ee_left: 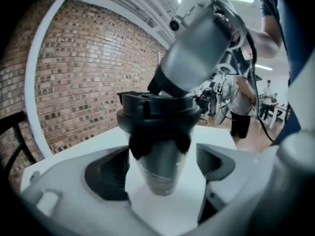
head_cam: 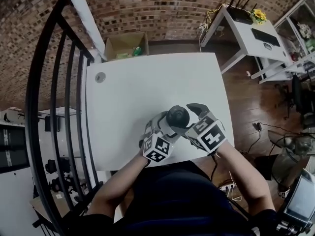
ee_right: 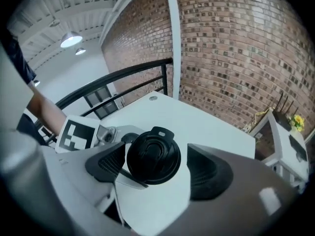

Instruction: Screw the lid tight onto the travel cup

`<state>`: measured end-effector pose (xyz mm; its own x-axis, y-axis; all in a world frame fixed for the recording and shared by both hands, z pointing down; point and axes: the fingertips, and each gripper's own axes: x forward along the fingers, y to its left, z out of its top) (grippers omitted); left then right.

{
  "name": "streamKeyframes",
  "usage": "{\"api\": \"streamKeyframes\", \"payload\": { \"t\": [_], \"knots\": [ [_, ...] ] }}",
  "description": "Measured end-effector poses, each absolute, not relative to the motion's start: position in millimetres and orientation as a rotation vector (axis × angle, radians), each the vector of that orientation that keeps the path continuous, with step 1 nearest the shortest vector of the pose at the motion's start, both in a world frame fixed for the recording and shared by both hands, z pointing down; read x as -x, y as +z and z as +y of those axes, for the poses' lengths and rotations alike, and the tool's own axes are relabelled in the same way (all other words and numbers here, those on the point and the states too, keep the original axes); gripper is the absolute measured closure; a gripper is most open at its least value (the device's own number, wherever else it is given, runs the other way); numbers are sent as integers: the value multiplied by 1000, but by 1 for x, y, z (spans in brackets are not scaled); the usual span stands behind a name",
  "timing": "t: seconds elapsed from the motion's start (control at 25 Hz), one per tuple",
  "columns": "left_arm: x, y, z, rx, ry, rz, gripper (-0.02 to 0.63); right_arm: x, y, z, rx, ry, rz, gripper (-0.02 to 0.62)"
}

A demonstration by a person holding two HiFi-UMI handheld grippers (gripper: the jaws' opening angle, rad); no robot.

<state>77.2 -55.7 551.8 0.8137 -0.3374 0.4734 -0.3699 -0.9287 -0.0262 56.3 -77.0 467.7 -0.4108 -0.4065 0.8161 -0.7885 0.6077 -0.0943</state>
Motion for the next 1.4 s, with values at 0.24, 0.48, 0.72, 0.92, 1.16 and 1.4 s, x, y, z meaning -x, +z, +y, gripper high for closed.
{"api": "streamKeyframes", "payload": {
  "t": [0.24, 0.48, 0.72, 0.92, 1.16, 1.4],
  "knots": [
    [-72, 563, -51, -3112, 941, -85, 161, -51, 467, -67, -751, 493, -2138, 206],
    [-79, 563, -58, -3021, 882, -249, 216, -55, 469, -70, -922, 563, -2168, 272],
    [-83, 558, -57, -2795, 786, -736, 213, -66, 476, -60, -1181, 730, -2127, 266],
    [-73, 553, -49, -2924, 838, -503, 209, -52, 455, -51, -834, 493, -2216, 232],
    [-74, 557, -54, -3159, 1072, 3, 209, -57, 464, -55, -398, 177, -1981, 222],
    [-79, 560, -53, -3110, 1038, -76, 216, -54, 480, -58, -371, 269, -1894, 234]
  ]
}}
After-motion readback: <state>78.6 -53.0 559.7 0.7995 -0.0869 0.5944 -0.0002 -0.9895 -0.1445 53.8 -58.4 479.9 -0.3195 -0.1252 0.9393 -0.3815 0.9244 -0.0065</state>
